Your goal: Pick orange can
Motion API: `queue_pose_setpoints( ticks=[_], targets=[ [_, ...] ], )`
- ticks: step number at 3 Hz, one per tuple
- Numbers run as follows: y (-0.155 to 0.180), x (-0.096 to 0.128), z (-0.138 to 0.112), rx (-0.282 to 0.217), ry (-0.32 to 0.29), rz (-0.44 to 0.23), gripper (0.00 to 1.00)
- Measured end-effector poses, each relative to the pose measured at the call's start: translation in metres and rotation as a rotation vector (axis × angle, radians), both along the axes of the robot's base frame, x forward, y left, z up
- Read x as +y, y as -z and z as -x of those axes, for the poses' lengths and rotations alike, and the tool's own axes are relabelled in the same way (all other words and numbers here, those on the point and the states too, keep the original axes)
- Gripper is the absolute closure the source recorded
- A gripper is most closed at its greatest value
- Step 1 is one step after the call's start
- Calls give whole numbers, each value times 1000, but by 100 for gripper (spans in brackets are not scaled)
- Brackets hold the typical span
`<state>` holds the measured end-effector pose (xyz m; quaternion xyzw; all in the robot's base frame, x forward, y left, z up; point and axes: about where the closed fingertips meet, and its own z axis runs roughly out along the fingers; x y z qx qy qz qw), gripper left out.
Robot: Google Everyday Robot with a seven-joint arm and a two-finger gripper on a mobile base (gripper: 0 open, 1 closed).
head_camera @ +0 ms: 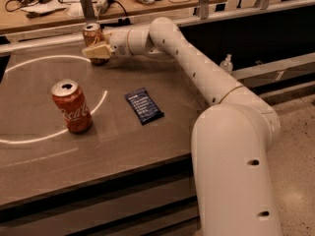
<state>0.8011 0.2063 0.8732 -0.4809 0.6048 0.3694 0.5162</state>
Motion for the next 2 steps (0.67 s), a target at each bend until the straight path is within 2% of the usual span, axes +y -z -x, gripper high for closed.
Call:
queue_pose_setpoints(
  ticks=[1,2],
  targets=[
    [-14,-10,12,-16,-32,-27,72],
    [-46,-41,34,-60,-86,-61,95]
  ],
)
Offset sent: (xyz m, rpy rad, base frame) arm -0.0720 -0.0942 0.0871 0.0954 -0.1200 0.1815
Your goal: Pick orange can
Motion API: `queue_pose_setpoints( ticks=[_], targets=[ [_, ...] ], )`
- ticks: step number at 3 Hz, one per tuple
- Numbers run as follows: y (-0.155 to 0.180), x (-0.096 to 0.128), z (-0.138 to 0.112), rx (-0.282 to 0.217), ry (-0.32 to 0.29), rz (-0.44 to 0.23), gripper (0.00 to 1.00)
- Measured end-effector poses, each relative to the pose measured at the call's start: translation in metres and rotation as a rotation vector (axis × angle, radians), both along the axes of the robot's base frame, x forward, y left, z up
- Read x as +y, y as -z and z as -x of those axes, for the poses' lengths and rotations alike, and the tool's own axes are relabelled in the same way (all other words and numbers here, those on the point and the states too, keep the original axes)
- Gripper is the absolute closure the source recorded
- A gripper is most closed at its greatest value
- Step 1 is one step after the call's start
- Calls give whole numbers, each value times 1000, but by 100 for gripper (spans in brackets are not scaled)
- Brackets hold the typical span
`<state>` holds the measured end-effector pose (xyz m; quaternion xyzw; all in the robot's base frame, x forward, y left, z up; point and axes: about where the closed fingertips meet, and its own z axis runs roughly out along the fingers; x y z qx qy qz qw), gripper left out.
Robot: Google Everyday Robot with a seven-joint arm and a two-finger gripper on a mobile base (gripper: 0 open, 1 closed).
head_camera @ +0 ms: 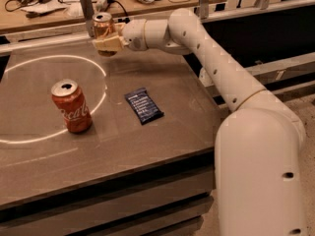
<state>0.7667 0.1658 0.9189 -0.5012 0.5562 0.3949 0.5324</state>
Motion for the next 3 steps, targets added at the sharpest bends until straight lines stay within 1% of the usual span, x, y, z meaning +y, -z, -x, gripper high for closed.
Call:
queue_pose_setpoints(
  ticks=[1,2,3],
  targets=[
    [-28,-29,27,-39,-79,-13,100],
    [-40,-45,46,-32,-152,-9,100],
    [-39,-43,54,-29,-183,-2,100]
  ],
)
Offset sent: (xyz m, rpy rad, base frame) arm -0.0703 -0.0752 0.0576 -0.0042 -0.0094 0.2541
